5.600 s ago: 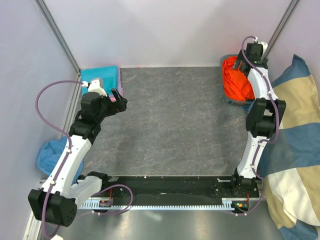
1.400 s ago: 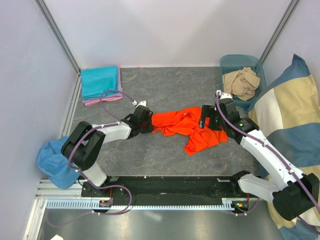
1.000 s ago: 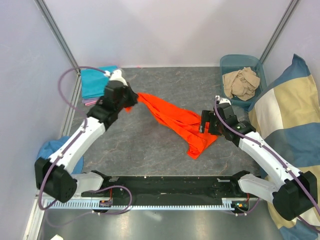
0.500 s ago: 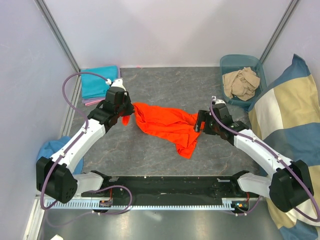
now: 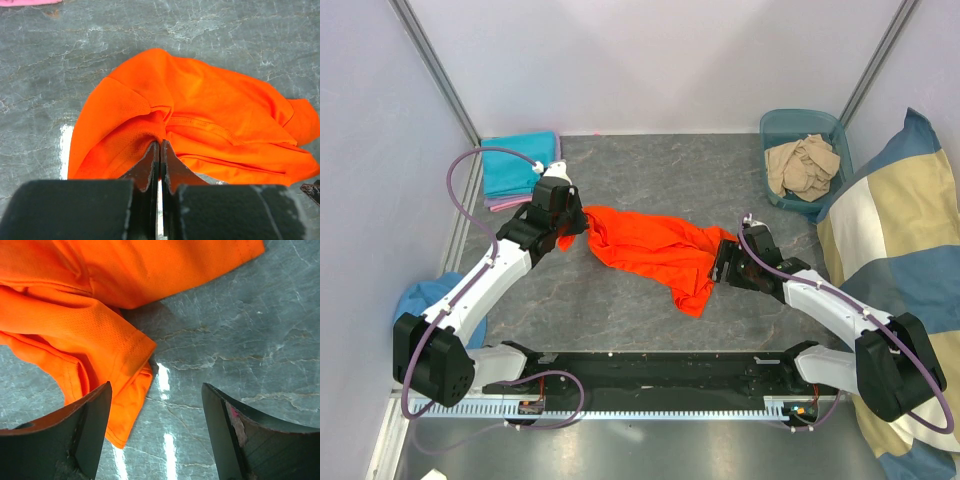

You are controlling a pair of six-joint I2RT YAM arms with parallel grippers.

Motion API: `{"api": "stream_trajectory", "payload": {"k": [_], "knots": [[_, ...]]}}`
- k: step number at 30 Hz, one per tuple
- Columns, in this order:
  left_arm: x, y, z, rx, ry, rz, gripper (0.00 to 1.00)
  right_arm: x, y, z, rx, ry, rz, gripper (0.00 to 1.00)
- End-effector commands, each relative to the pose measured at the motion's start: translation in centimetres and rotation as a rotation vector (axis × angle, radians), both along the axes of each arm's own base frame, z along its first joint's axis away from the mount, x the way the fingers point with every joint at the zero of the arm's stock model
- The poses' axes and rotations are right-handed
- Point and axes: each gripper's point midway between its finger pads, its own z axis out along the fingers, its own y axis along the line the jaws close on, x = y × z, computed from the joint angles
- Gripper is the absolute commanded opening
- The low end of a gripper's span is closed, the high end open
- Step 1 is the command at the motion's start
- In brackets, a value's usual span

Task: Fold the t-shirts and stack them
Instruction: Flatten out the tshirt

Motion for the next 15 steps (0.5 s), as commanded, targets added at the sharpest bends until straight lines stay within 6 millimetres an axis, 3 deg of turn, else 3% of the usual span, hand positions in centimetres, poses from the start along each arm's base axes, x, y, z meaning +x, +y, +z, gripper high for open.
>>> {"api": "stream_trajectory", "payload": {"k": [1, 8, 11, 13, 15], "knots": [[0.1, 0.0, 1.0, 0.008, -0.042, -0.022, 0.02, 1.4, 0.6, 0.8, 0.042, -0.059, -0.013, 0.80], [-0.2, 0.0, 0.8, 0.007, -0.039, -0.022, 0.02, 2.6, 1.2, 0.4, 0.049, -0.088, -0.005, 0.79], [-0.3, 0.2, 0.6, 0.010, -0.037, -0.018, 0.02, 3.3, 1.1, 0.0, 0.027, -0.093, -0.014, 0.71], [-0.4, 0.2, 0.6, 0.011, -0.039, -0.019, 0.02, 3.8, 1.3, -0.1, 0.031, -0.101, -0.008, 0.40], [-0.5, 0.4, 0.5, 0.015, -0.039, -0.014, 0.02, 3.9, 1.5, -0.6, 0.029, -0.092, 0.002, 0.00]]}}
